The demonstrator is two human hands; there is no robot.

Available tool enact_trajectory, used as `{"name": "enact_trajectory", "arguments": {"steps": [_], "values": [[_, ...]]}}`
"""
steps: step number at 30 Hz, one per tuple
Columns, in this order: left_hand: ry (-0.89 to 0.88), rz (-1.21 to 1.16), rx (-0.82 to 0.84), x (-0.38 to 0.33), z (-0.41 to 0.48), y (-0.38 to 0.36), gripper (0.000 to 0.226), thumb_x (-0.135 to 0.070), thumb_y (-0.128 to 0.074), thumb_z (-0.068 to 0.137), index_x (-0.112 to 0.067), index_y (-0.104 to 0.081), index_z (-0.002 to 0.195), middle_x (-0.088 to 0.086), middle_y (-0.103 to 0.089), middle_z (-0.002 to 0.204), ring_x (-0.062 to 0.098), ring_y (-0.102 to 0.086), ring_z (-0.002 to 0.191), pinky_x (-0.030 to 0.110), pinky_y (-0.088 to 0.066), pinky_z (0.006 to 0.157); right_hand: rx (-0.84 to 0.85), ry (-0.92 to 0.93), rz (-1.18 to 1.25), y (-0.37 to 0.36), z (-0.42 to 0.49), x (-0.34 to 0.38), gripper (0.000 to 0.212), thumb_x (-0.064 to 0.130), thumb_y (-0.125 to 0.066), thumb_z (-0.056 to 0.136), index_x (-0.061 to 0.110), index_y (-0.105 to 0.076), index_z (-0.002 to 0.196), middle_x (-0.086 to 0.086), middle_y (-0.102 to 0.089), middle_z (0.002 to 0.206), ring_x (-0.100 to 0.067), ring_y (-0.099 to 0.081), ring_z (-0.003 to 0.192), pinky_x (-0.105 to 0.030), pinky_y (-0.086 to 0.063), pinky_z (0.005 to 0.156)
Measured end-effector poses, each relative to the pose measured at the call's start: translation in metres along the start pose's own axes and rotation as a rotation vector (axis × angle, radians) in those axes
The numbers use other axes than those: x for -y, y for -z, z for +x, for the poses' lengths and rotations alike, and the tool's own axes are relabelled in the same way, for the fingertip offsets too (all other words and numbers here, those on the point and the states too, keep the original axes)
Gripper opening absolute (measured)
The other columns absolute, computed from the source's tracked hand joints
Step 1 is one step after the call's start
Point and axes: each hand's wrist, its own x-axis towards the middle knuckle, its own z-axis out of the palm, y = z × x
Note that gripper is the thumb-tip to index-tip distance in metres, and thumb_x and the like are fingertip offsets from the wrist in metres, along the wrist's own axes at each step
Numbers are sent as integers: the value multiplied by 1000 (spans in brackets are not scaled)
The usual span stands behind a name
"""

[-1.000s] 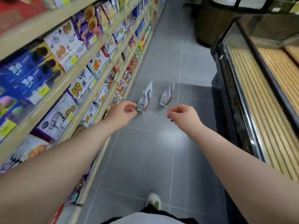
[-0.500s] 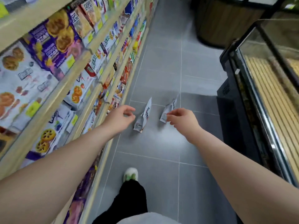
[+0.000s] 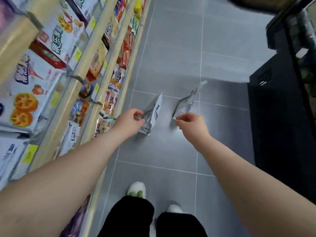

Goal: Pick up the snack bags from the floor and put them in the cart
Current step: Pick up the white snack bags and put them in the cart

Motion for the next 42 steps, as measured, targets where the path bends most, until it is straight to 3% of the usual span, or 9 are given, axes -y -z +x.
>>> {"name": "enact_trajectory", "arguments": {"steps": [13, 17, 20, 22, 24, 31, 33, 36, 42], "values": [[52, 80, -138, 136, 162, -196, 63, -34, -63, 83, -18, -38, 138, 7, -56, 133, 30, -53, 121, 34, -41, 94, -66, 14, 78, -112, 160, -192, 16, 14, -58, 86, 12, -66, 100, -2, -61, 86, -9, -47, 57, -21, -34, 48], [54, 138, -194, 148, 191, -216, 49, -32, -61, 86, -14, -48, 130, 11, -61, 125, 34, -56, 114, 32, -41, 83, -77, 48, 108, -119, 173, -219, 17, 13, -58, 87, 12, -66, 102, -1, -63, 92, -8, -48, 59, -20, -35, 48], [-25, 189, -209, 152, 201, -215, 21, -20, -51, 91, -7, -62, 104, 19, -66, 107, 38, -58, 97, 30, -36, 70, -99, 38, 116, -112, 170, -231, 14, 14, -59, 87, 14, -65, 99, -2, -64, 93, -10, -50, 63, -22, -37, 53], [-38, 179, -209, 154, 202, -211, 19, -12, -46, 92, -4, -62, 88, 20, -64, 92, 36, -55, 83, 30, -34, 66, -105, 18, 103, -108, 167, -235, 13, 14, -59, 86, 15, -65, 98, -1, -64, 93, -10, -50, 63, -22, -39, 53], [-48, 190, -236, 157, 200, -206, 21, -10, -44, 93, -2, -63, 88, 19, -64, 91, 36, -54, 82, 30, -34, 65, -111, 7, 85, -107, 166, -237, 16, 15, -58, 87, 15, -65, 101, -1, -65, 96, -12, -52, 66, -22, -40, 55], [-226, 238, -337, 147, 179, -180, 26, -14, -41, 97, -8, -62, 111, 20, -65, 108, 37, -57, 98, 30, -35, 72, -159, 160, -30, -117, 172, -229, 34, 15, -60, 84, 14, -57, 119, 0, -61, 109, -21, -58, 100, -31, -47, 82], [-261, 258, -300, 143, 172, -177, 26, -16, -45, 96, -9, -62, 114, 20, -66, 111, 38, -58, 103, 34, -40, 78, -156, 313, -166, -122, 175, -220, 51, 21, -67, 83, 16, -49, 131, -4, -54, 131, -23, -45, 125, -35, -38, 105], [-319, 229, -232, 141, 157, -172, 25, -17, -48, 96, -9, -63, 115, 15, -67, 111, 34, -58, 104, 33, -42, 83, -174, 537, -324, -124, 174, -202, 65, 29, -70, 83, 16, -41, 140, -5, -41, 146, -26, -29, 138, -36, -21, 116], [-323, 121, -104, 140, 135, -163, 21, -18, -49, 96, -9, -63, 108, 7, -65, 99, 25, -57, 97, 30, -39, 80, -127, 531, -510, -126, 177, -195, 26, 37, -59, 90, 20, -67, 108, -6, -72, 104, -28, -60, 106, -38, -34, 105]]}}
